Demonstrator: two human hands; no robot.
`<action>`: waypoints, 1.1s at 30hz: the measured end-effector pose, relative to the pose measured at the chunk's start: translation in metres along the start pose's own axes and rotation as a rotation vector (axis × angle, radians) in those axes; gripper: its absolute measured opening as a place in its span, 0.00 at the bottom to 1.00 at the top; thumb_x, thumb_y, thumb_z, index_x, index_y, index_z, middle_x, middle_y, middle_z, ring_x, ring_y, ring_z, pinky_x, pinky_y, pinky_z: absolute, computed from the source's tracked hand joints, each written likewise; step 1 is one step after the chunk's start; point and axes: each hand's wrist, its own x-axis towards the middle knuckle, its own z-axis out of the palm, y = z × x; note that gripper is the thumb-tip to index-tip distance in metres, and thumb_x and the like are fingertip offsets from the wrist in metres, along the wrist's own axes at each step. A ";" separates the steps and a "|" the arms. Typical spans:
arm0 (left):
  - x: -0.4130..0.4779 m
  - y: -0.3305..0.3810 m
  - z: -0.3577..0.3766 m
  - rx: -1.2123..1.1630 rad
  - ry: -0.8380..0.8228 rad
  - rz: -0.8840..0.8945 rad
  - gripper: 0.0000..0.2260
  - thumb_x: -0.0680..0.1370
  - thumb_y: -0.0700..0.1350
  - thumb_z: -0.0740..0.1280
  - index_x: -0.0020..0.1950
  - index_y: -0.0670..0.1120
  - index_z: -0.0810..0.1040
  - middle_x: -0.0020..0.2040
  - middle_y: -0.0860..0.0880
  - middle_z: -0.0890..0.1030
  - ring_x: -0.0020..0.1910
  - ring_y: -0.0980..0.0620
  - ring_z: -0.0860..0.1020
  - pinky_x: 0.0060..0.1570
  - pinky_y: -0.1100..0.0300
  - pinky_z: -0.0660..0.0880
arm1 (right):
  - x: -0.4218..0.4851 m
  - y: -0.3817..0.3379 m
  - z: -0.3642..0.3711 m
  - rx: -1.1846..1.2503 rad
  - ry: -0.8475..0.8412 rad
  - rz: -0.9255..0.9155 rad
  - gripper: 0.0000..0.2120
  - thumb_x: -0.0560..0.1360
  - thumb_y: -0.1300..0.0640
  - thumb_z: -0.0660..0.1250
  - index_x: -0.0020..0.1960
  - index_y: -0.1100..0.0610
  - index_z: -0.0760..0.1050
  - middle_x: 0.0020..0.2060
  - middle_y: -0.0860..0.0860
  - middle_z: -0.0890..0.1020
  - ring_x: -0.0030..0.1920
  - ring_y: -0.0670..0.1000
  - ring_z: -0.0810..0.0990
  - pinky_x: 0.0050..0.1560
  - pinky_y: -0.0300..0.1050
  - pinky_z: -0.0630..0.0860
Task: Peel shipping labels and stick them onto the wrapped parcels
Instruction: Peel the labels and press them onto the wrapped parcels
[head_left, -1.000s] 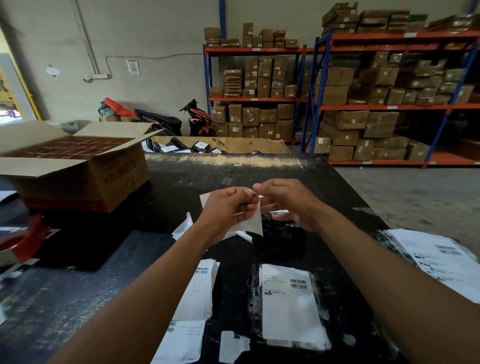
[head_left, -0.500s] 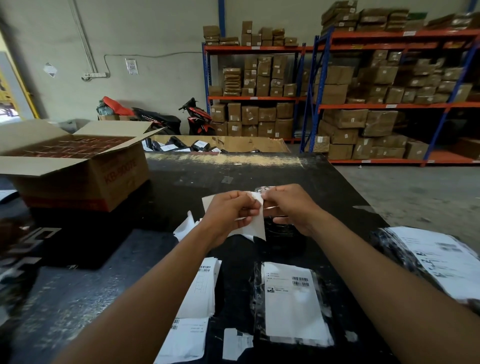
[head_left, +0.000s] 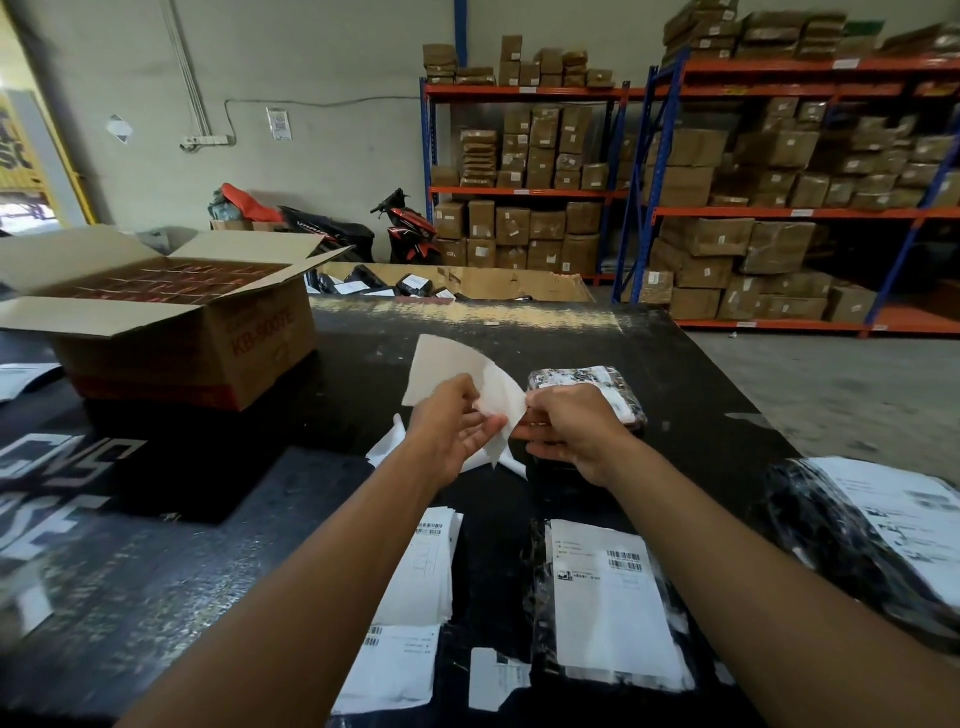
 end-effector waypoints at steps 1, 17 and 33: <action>-0.001 0.002 -0.002 0.000 -0.016 -0.004 0.07 0.76 0.38 0.65 0.52 0.37 0.74 0.49 0.38 0.79 0.44 0.44 0.82 0.43 0.58 0.82 | 0.000 -0.001 0.002 0.000 0.000 0.005 0.08 0.79 0.62 0.61 0.48 0.58 0.78 0.37 0.53 0.84 0.40 0.51 0.86 0.57 0.55 0.79; 0.015 0.026 -0.081 0.108 0.346 0.074 0.05 0.77 0.41 0.70 0.52 0.40 0.79 0.46 0.43 0.82 0.35 0.55 0.79 0.42 0.64 0.81 | 0.014 -0.001 0.023 0.017 0.174 0.070 0.10 0.82 0.64 0.56 0.50 0.61 0.75 0.36 0.53 0.81 0.35 0.51 0.79 0.35 0.46 0.77; 0.043 0.029 -0.159 -0.084 0.714 0.128 0.04 0.79 0.40 0.67 0.51 0.41 0.74 0.37 0.45 0.76 0.33 0.56 0.76 0.42 0.63 0.79 | 0.023 0.010 0.027 0.147 0.375 0.105 0.09 0.81 0.67 0.55 0.56 0.61 0.72 0.42 0.56 0.80 0.39 0.53 0.80 0.33 0.49 0.78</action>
